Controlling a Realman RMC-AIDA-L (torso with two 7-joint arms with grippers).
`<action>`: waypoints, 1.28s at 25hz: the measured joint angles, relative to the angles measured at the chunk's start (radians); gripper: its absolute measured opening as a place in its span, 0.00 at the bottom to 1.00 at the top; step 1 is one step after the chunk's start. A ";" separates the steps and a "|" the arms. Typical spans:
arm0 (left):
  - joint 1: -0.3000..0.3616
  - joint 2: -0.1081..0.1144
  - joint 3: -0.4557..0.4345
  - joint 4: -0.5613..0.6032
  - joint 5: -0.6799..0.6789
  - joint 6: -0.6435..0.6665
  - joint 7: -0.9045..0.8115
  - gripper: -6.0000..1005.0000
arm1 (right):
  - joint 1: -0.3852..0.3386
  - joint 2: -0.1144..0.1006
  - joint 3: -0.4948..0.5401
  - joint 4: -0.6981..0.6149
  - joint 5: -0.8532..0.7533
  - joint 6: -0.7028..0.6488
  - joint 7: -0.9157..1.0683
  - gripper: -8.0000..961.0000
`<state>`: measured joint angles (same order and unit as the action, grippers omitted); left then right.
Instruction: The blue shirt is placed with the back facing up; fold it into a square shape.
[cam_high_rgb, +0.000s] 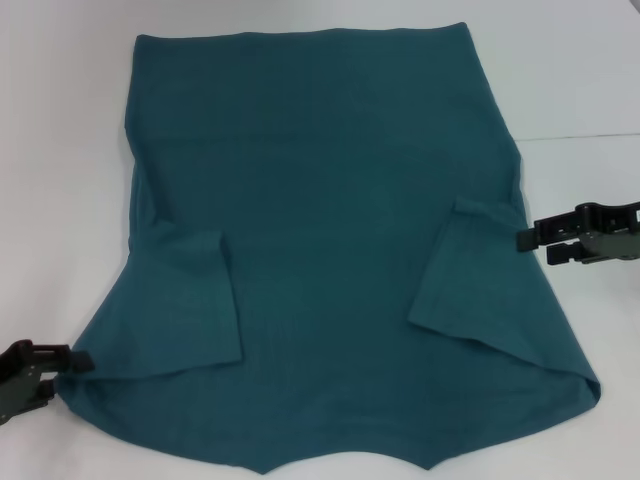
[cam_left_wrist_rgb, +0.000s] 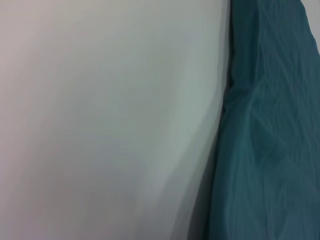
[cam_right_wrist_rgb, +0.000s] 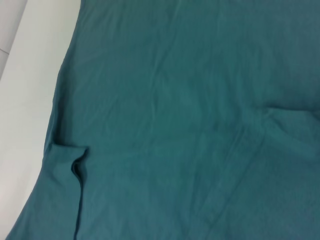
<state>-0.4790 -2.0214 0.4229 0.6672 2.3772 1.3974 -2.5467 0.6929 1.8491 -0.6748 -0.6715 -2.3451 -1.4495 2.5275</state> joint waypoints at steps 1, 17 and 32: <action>0.000 0.000 0.000 0.000 0.001 0.001 0.000 0.48 | -0.001 -0.001 0.000 0.000 -0.001 -0.001 -0.004 0.68; -0.008 0.000 0.001 0.005 -0.024 0.030 0.039 0.02 | -0.051 -0.048 0.002 -0.005 -0.004 -0.113 -0.044 0.68; -0.034 -0.002 -0.002 0.005 -0.027 0.007 0.045 0.01 | -0.117 -0.057 0.024 -0.043 -0.150 -0.239 -0.071 0.68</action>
<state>-0.5134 -2.0239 0.4206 0.6721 2.3500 1.4040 -2.5019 0.5756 1.7917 -0.6505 -0.7150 -2.4949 -1.6889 2.4564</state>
